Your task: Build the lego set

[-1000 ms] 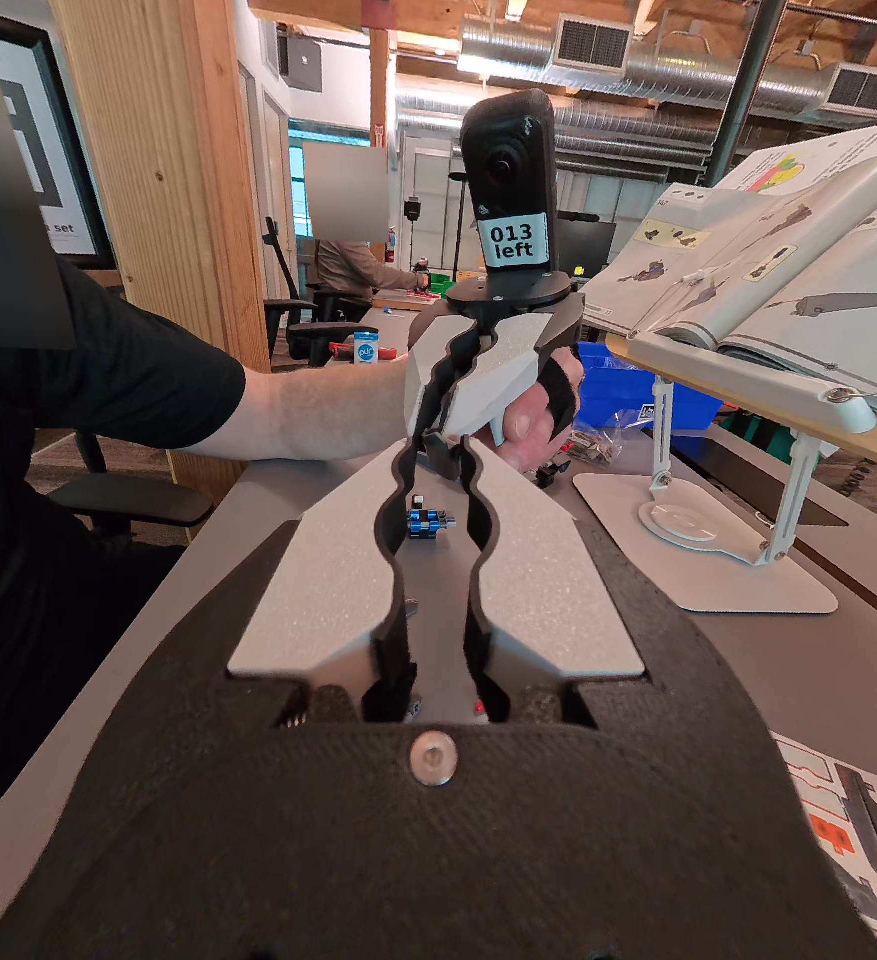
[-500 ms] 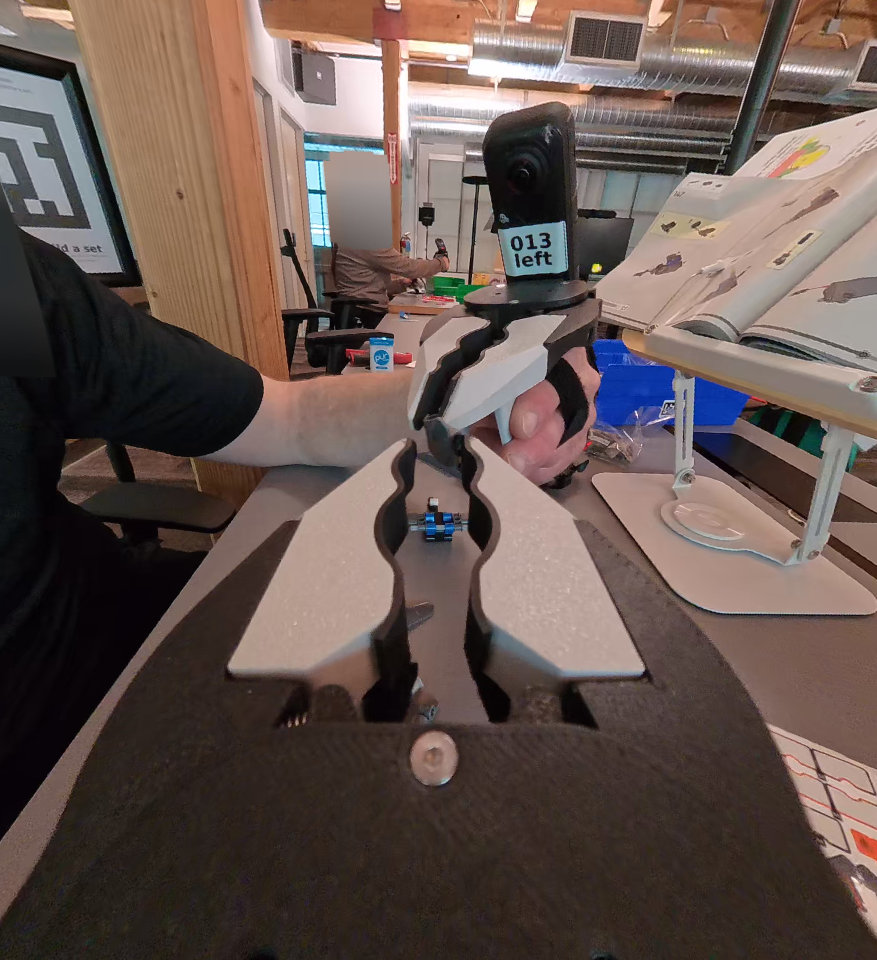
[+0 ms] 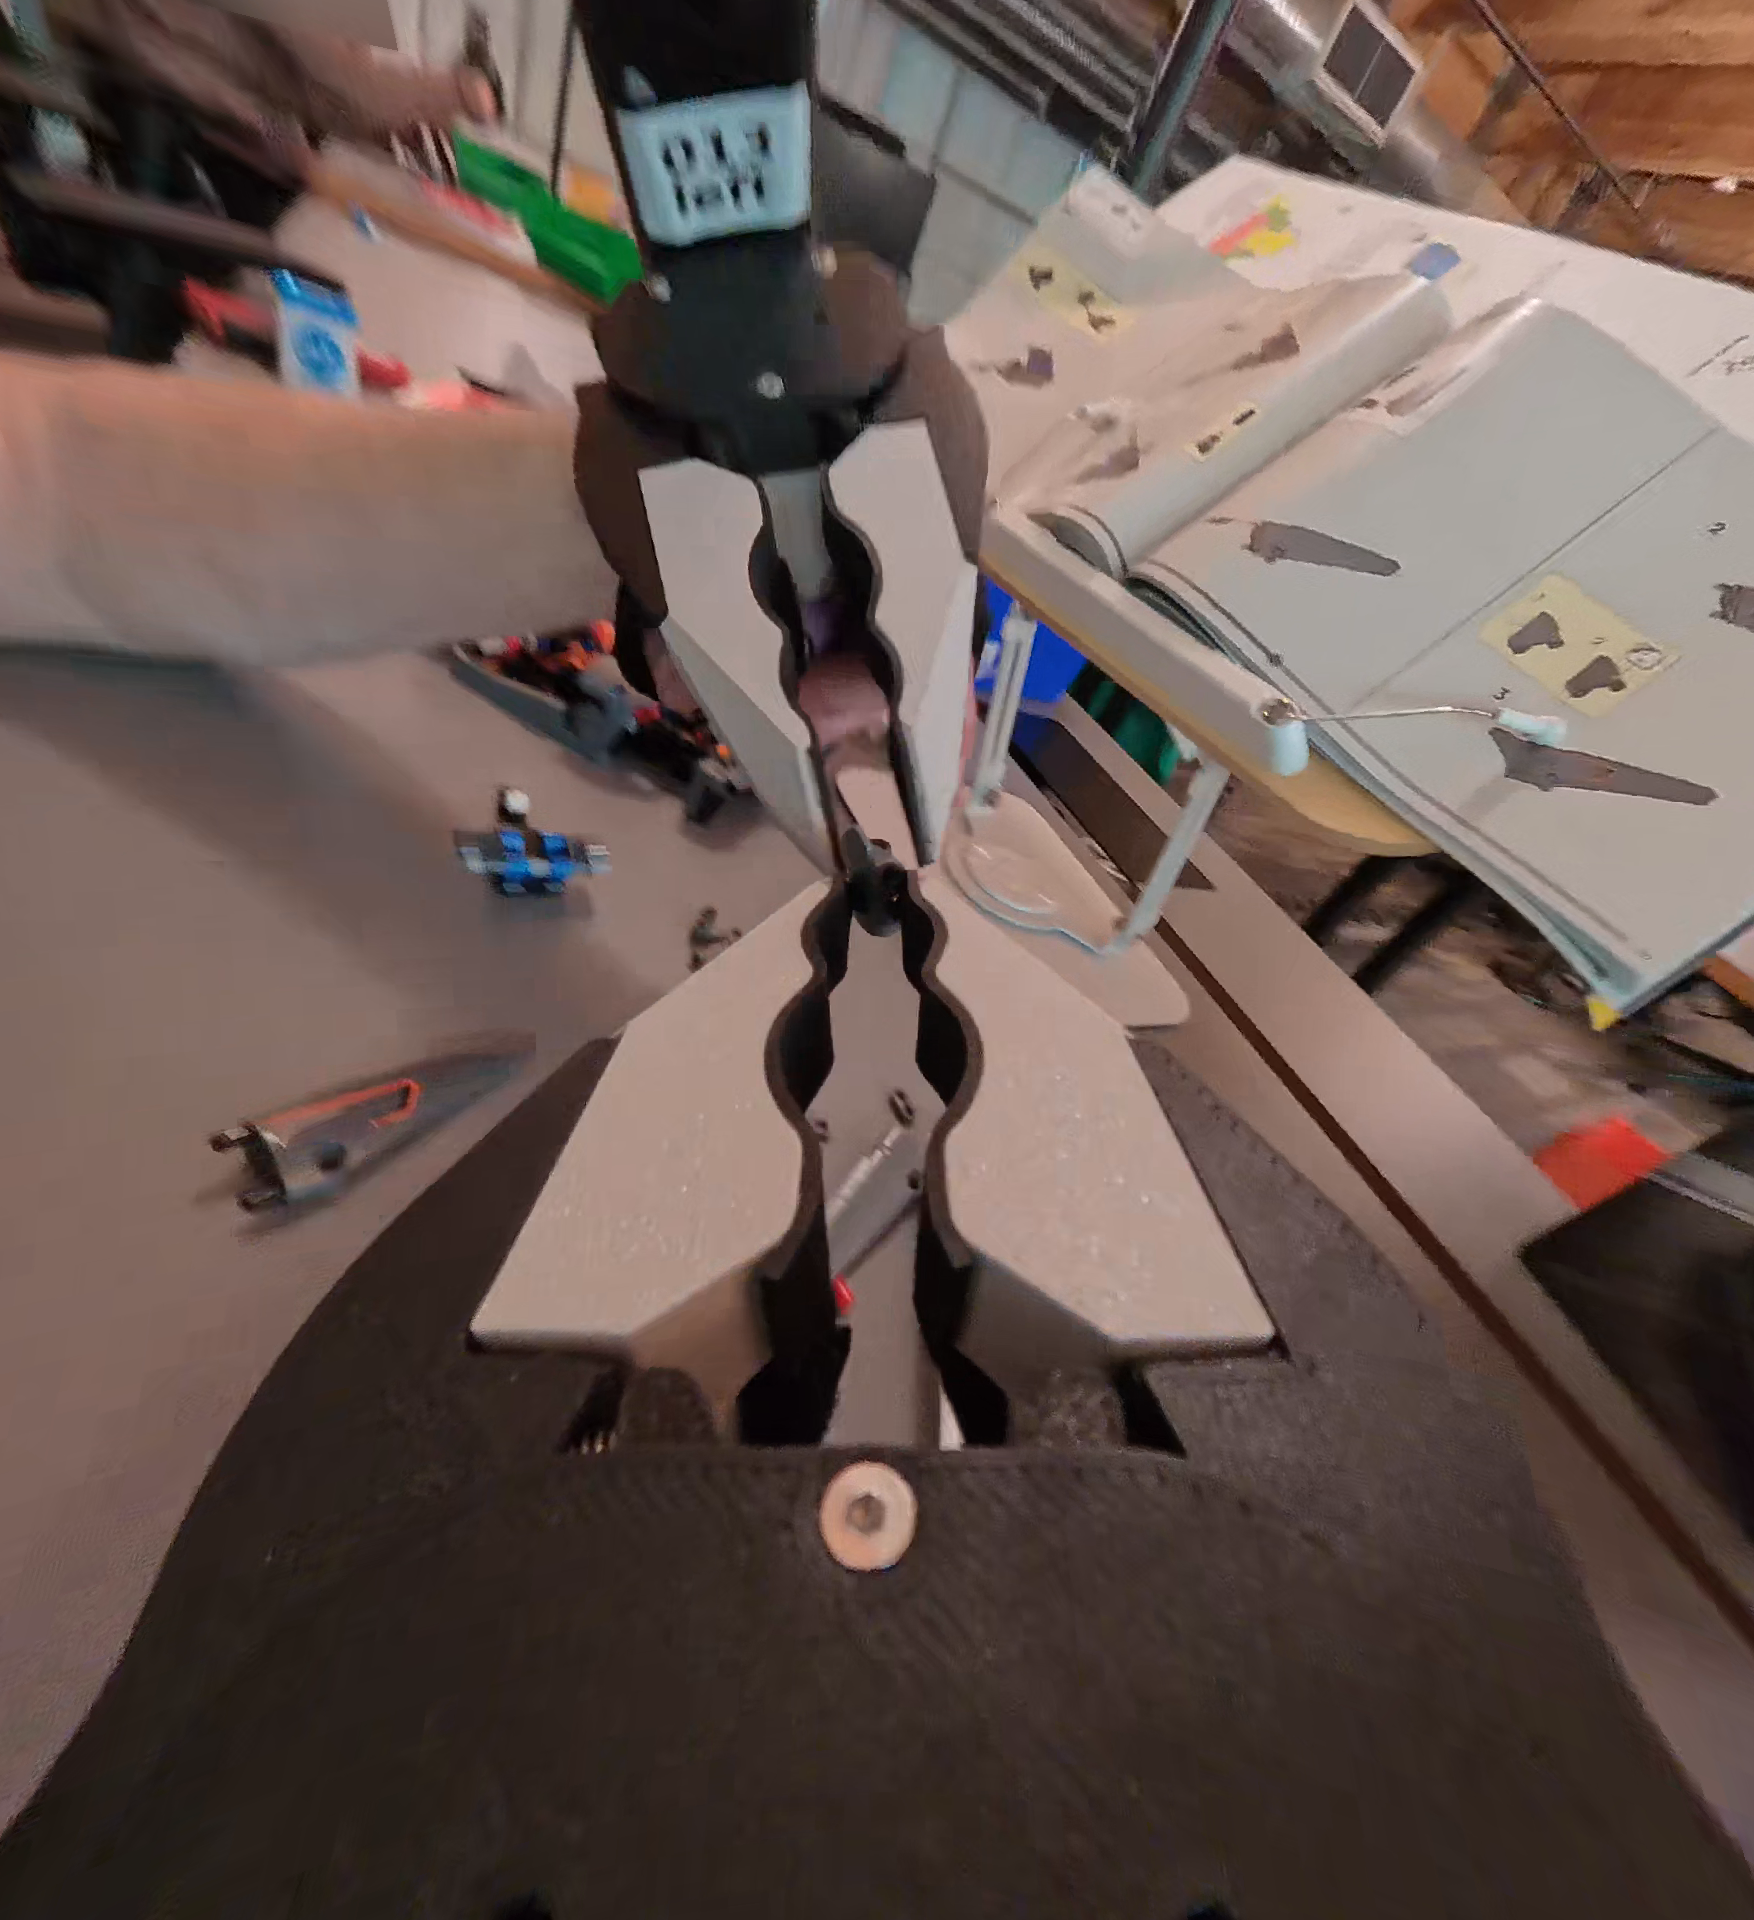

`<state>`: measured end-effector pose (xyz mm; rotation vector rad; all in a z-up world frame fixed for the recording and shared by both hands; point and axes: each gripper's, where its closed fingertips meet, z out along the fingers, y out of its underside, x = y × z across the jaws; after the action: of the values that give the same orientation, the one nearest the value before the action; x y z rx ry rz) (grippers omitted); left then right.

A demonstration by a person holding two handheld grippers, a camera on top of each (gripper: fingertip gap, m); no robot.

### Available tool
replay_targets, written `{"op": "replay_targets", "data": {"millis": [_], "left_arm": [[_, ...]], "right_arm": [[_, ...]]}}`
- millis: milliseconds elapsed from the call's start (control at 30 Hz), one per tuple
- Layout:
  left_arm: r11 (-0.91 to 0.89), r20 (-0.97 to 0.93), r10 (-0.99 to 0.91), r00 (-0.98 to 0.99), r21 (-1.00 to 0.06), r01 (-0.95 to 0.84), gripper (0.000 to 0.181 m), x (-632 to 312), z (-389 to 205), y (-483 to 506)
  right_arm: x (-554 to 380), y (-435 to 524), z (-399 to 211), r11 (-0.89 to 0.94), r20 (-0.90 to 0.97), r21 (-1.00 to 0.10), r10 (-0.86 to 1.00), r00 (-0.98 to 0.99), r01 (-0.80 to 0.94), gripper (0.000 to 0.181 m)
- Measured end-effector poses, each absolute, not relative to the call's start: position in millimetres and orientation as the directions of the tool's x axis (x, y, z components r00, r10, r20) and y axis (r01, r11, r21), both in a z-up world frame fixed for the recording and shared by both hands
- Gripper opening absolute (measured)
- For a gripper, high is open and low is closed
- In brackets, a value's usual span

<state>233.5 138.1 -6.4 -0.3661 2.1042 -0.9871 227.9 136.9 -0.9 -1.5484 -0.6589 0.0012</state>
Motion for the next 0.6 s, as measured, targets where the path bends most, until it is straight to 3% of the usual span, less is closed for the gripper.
{"op": "replay_targets", "data": {"millis": [133, 267, 467, 600], "left_arm": [[0.819, -0.687, -0.436, -0.582, -0.57, 0.059, 0.008, 242.6, -19.1, 140.3], [0.875, -0.751, -0.376, -0.542, -0.481, 0.06, 0.007, 247.3, -24.8, 144.6], [0.833, -0.767, -0.416, -0.487, -0.537, 0.133, 0.006, 251.8, -13.9, 142.3], [0.781, -0.746, -0.46, -0.482, -0.598, 0.179, 0.005, 250.7, -5.4, 136.9]], "right_arm": [[233.6, 143.2, -10.7, 0.006, 0.499, -0.851, 0.321, 0.805, 0.525, 0.007], [237.8, 146.9, -16.2, -0.027, 0.605, -0.776, 0.255, 0.754, 0.631, 0.007], [242.5, 144.9, -4.2, 0.007, 0.649, -0.752, 0.182, 0.739, 0.659, 0.009], [240.5, 140.7, 7.2, 0.073, 0.582, -0.811, 0.197, 0.789, 0.58, 0.01]]}}
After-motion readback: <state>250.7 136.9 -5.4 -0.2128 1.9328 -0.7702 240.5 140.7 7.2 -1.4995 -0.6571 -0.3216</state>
